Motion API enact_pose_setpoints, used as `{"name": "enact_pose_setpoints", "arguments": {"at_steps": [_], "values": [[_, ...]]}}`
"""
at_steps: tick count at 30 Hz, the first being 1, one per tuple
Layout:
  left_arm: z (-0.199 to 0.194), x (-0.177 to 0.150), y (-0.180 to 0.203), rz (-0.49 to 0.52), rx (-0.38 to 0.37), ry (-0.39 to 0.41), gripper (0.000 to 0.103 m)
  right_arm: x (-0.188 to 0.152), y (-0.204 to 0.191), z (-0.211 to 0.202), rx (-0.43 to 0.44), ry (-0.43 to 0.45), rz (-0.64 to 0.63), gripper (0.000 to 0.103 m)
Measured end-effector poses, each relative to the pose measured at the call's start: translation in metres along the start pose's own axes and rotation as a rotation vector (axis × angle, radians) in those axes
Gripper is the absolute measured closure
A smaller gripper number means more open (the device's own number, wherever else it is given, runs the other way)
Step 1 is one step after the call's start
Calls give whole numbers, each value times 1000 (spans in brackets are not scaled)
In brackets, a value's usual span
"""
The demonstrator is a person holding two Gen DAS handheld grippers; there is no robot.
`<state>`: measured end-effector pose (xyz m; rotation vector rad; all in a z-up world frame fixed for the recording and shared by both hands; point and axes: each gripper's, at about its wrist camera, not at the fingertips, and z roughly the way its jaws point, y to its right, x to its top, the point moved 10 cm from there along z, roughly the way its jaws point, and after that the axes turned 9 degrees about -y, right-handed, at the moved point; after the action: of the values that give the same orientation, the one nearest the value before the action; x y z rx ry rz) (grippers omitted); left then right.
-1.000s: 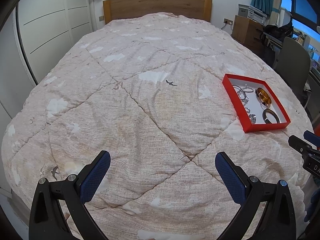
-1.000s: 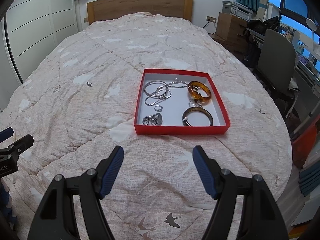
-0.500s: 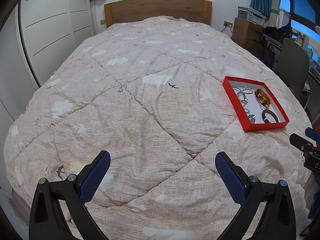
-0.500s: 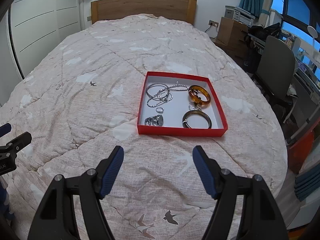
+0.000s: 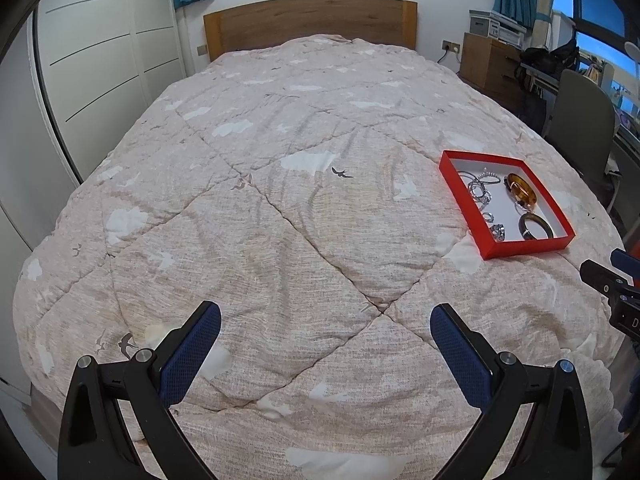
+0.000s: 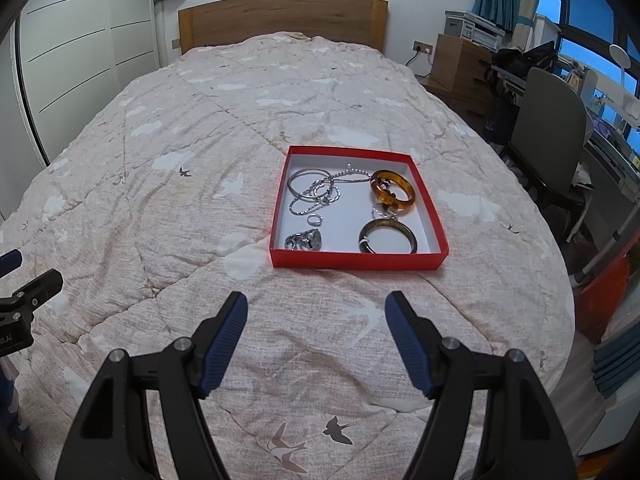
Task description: Organize jewelry
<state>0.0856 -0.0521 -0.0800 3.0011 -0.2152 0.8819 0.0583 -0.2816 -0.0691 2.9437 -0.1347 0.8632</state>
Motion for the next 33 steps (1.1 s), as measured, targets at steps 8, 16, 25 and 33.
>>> {"name": "enact_pose_setpoints", "arguments": {"at_steps": [8, 16, 25, 33], "values": [[-1, -3, 1, 3, 6, -3, 0, -5, 6, 3, 0, -7, 14, 33], [0, -5, 1, 2, 2, -8, 0, -8, 6, 5, 0, -14, 10, 33], [2, -9, 2, -1, -2, -18, 0, -13, 4, 8, 2, -24, 6, 33], [4, -12, 2, 1, -4, -24, 0, -15, 4, 10, 2, -31, 7, 33]]}}
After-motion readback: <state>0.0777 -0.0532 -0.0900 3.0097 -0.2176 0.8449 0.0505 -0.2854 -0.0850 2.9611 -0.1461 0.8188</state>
